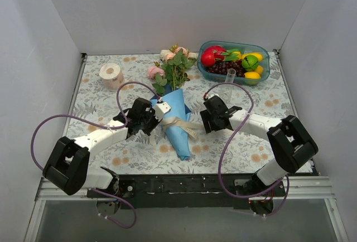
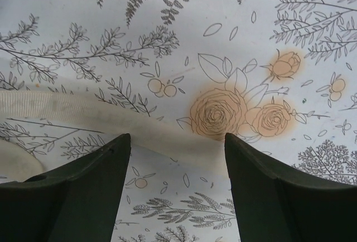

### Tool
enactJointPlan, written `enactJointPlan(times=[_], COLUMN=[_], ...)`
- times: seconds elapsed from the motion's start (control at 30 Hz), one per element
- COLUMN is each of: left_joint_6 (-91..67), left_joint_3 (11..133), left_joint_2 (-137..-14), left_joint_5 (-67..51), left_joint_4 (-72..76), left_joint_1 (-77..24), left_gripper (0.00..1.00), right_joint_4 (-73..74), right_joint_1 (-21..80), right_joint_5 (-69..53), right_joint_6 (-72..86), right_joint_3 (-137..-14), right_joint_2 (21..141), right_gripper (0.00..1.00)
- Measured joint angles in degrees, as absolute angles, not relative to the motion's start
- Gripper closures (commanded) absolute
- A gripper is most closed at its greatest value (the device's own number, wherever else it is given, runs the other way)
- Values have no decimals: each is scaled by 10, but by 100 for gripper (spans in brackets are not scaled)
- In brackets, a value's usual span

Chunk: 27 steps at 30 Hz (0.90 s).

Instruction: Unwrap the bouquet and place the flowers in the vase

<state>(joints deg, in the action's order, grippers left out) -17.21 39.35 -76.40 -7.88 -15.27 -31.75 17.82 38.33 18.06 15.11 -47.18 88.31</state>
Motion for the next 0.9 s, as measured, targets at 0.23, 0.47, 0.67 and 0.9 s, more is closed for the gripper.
enactJointPlan(times=[0.23, 0.47, 0.67, 0.9], left_joint_6=[-174, -173, -174, -173], left_joint_3=[396, 408, 416, 421], left_joint_2=[-750, -751, -758, -769], left_joint_5=[-79, -79, -80, -83], left_joint_4=[-183, -201, -205, -206], left_joint_1=[-305, -305, -305, -305], left_gripper=[100, 100, 100, 100], right_joint_4=[124, 71, 64, 45], right_joint_1=[387, 417, 420, 419], right_joint_5=[138, 58, 56, 45], right_joint_6=[126, 71, 41, 23], right_joint_3=[-477, -478, -519, -543], right_joint_2=[898, 899, 950, 987], right_gripper=[26, 25, 24, 27])
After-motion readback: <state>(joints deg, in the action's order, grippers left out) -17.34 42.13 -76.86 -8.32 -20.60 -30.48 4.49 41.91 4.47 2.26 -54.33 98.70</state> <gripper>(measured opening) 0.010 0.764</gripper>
